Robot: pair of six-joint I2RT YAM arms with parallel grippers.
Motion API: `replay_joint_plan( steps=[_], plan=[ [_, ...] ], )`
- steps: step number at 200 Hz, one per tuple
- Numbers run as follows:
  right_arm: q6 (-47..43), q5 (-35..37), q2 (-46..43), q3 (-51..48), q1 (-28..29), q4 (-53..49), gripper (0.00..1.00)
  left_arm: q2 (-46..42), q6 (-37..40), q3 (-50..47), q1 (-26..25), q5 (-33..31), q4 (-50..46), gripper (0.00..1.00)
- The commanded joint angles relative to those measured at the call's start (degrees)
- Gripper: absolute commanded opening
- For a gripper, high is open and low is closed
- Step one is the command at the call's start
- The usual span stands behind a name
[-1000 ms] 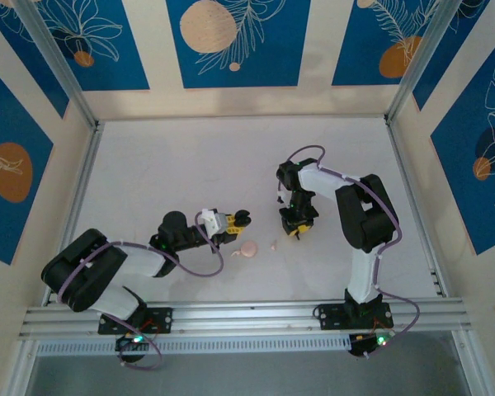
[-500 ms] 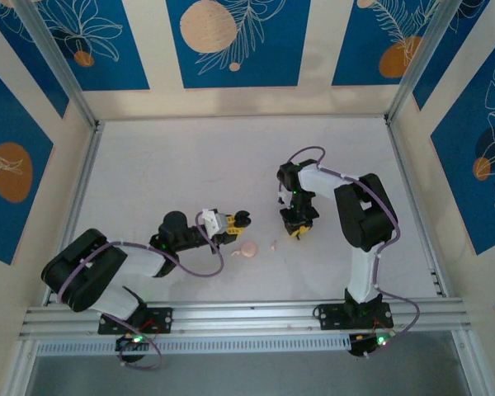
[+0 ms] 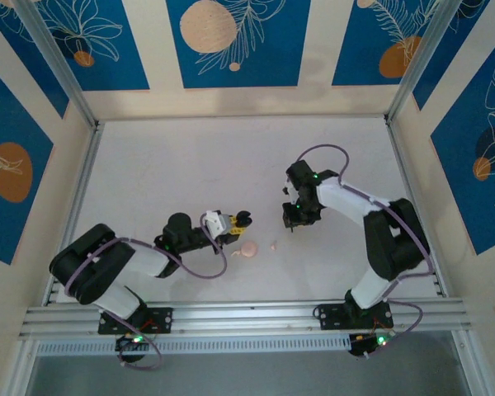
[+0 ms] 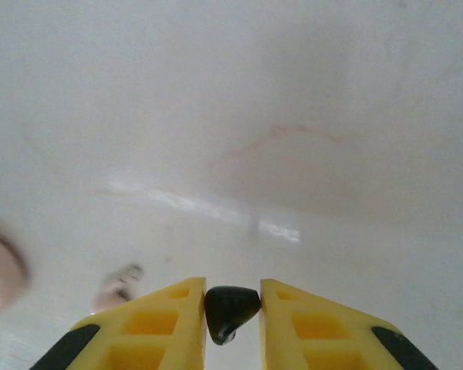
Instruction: Insert wireless bluetooth earbuds into charging case
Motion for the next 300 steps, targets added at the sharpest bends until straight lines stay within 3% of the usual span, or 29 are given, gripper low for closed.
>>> replay_joint_plan(
  steps=[1,32,104,199,300],
  plan=[
    [6.92,-3.66,-4.90,-4.50,1.56,12.67,0.22,2.89,1.46,0.79,-1.09,-3.30,6.85,0.09],
    [11.45,-2.81,-10.48,-9.40,4.30,21.86,0.22,6.58,1.23,0.26,-1.56,-5.33,12.49,0.09],
    [20.64,-1.58,-23.33,-20.70,8.85,41.26,0.22,7.03,3.39,0.24,-3.12,-9.14,12.57,0.08],
    [21.91,-1.22,-24.97,-19.78,14.72,46.58,0.22,6.64,3.62,1.38,-3.30,-9.68,12.57,0.08],
    [21.56,-0.51,-22.11,-18.31,16.96,47.08,0.22,5.96,3.06,1.31,-3.30,-10.66,12.56,0.09]
  ],
)
